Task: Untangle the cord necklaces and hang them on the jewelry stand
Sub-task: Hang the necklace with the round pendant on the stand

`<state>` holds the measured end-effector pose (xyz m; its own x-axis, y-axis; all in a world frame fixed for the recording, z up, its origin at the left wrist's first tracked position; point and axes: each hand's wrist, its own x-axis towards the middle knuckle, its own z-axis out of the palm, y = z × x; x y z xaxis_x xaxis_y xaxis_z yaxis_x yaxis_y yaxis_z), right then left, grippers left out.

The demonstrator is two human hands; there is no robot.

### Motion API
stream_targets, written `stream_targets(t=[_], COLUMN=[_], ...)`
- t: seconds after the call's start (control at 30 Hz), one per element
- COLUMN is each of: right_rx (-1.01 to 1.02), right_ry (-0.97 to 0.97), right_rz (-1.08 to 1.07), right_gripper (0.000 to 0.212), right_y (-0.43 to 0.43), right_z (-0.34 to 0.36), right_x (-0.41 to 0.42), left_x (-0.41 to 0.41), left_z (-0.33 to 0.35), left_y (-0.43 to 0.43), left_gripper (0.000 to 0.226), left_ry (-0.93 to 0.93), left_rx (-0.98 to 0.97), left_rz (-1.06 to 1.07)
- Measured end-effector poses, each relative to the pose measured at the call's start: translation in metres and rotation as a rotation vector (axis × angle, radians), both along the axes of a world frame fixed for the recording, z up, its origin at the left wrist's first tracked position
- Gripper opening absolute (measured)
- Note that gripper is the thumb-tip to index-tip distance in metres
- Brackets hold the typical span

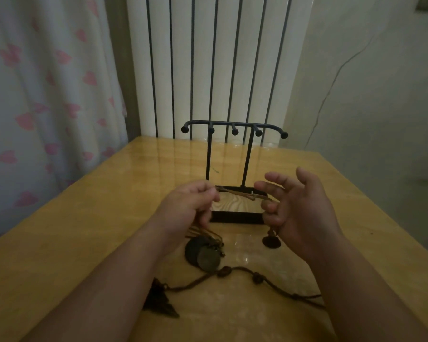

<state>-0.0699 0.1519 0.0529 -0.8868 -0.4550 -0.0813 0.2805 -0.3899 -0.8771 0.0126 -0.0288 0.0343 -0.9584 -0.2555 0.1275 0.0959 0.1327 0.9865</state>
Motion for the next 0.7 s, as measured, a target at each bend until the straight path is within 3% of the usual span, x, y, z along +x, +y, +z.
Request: stream_targets(t=[0.37,0.43,0.57,0.7], right_rx=[0.116,0.254,0.802,0.97], right_ry=[0.1,0.225,0.591,0.662], right_rz=[-0.024,0.007,-0.019,-0.091], right_gripper=[0.031,0.035,0.035,0.02], right_y=[0.003,0.006,0.004,-0.003], right_z=[-0.001,-0.002,-0.01,-0.017], right_x=[0.0,0.0,0.0,-0.001], left_x=[0.001,0.001,0.001,0.0], left_z=[0.002,0.003,0.004,0.005], left_y=[-0.026,-0.026,-0.027,-0.027], left_gripper=[0.031,0.031,0.03,0.035], left_ry=[0.144,0.156,0.197,0.218], left_rx=[0.088,0.097,0.149,0.224], left_rz=[0.102,0.136,0.224,0.296])
